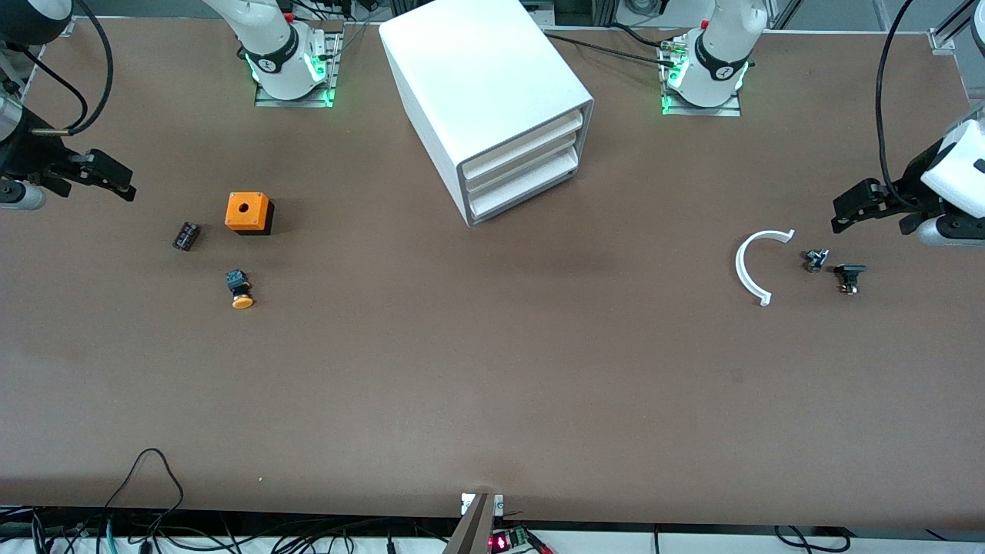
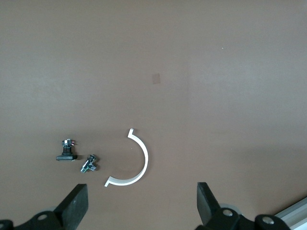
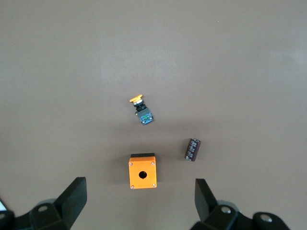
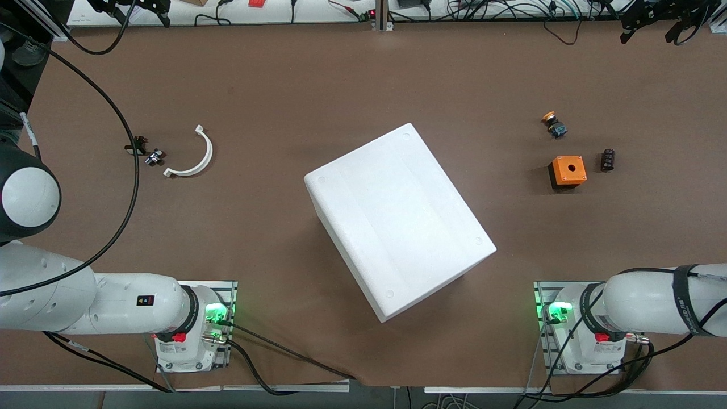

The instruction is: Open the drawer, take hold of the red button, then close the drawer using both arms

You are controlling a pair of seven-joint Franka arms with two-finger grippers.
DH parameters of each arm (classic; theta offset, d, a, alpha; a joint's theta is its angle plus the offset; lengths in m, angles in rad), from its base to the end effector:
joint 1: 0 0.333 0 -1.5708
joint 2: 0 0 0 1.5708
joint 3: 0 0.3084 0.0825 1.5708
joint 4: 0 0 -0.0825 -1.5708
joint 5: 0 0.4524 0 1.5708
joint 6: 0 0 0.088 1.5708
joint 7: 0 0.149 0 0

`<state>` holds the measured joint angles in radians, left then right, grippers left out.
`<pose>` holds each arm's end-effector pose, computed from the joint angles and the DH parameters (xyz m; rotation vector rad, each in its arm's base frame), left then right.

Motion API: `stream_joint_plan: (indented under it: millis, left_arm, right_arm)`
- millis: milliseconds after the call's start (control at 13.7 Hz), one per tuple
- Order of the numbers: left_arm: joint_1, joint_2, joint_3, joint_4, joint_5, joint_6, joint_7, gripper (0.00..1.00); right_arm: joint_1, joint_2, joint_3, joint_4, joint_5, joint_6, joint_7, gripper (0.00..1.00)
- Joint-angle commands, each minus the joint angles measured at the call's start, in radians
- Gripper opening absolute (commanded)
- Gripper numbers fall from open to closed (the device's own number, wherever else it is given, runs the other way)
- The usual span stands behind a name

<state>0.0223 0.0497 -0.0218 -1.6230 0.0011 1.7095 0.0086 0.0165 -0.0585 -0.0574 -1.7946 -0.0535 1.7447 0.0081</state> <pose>0.6496 0.0007 0.5273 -3.1408 0.0129 -0.0578 0.6126 -0.0326 0.5045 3.0915 -0.0617 0.0119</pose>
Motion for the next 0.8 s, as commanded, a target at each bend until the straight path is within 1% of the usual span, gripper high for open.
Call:
stream_joint_plan:
  millis: [0, 73, 219, 292, 438, 583, 729]
  left_arm:
    - [-0.005, 0.065, -0.013, 0.02, -0.036, -0.002, 0.021, 1.0]
    - [-0.033, 0.073, -0.017, 0.019, -0.041, -0.004, 0.016, 1.0]
    - [-0.065, 0.125, -0.021, 0.025, -0.049, -0.004, 0.011, 1.0]
    - [-0.076, 0.142, -0.024, 0.017, -0.084, -0.004, 0.013, 1.0]
    - [-0.078, 0.188, -0.024, 0.017, -0.2, -0.005, 0.013, 1.0]
    - [-0.079, 0.272, -0.024, 0.014, -0.324, -0.005, 0.019, 1.0]
    - [-0.087, 0.315, -0.024, 0.005, -0.401, -0.007, 0.019, 1.0]
  right_arm:
    - [0.003, 0.046, 0.001, 0.05, 0.018, -0.011, -0.013, 1.0]
    - [0.002, 0.046, 0.001, 0.05, 0.02, -0.011, -0.013, 1.0]
    - [0.002, 0.046, 0.001, 0.05, 0.02, -0.017, -0.016, 1.0]
    - [0.003, 0.045, 0.001, 0.052, 0.018, -0.03, -0.016, 1.0]
    - [0.003, 0.045, 0.002, 0.055, 0.018, -0.034, -0.014, 1.0]
    - [0.005, 0.048, 0.004, 0.055, 0.018, -0.034, -0.011, 1.0]
    - [0.017, 0.048, 0.004, 0.055, 0.018, -0.033, -0.016, 1.0]
